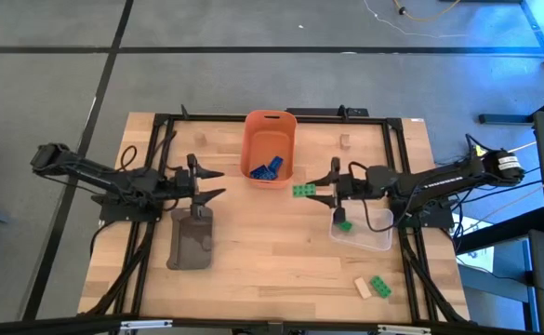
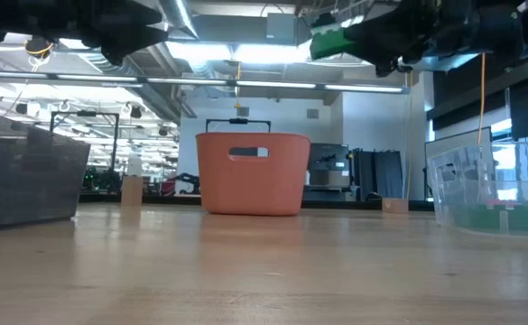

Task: Sort & place blocks by color
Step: Put the top green game piece into the transparent bin

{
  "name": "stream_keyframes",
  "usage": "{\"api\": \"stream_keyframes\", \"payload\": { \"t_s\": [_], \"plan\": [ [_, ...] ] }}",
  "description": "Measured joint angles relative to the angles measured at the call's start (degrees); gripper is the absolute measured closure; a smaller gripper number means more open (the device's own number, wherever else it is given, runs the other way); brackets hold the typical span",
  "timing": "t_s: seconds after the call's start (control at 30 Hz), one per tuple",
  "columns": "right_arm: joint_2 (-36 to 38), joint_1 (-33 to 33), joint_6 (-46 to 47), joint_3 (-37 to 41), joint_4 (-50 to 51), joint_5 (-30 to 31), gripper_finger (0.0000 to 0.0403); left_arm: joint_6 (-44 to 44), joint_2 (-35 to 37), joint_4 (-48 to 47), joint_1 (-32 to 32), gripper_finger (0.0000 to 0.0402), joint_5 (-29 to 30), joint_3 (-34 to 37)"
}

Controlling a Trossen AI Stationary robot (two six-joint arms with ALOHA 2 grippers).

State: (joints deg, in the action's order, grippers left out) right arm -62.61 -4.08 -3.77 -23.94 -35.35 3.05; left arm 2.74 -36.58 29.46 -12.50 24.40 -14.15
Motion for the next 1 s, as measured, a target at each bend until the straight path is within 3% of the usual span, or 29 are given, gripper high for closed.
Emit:
{"api": "stream_keyframes", "payload": {
  "t_s": [0.27, 0.43, 0.7, 0.87, 1.0],
  "plan": [
    [-0.28, 0.0, 3.08, -0.02, 3.28, 0.41, 0.0264, 0.81, -0.02, 0.13, 0.0, 0.0191, 2.32, 0.0],
    [-0.26, -0.49, 7.9, -4.26, 15.31, 3.79, 0.0264, 0.78, -0.02, 0.15, 0.0, 0.0191, 3.38, 0.0],
    [-0.21, -8.77, 18.73, -20.22, 52.78, 8.87, 0.0264, 0.48, -0.04, -0.24, 0.0, 0.0191, 3.39, 0.0],
    [-0.19, -16.96, 34.72, -29.29, 77.08, 11.68, 0.0264, 0.44, -0.04, -0.27, 0.01, 0.0191, 3.39, 0.0],
    [-0.19, -23.14, 51.24, -31.76, 93.75, 14.34, 0.0264, 0.42, -0.04, -0.27, 0.01, 0.0191, 3.39, 0.0]
  ]
}}
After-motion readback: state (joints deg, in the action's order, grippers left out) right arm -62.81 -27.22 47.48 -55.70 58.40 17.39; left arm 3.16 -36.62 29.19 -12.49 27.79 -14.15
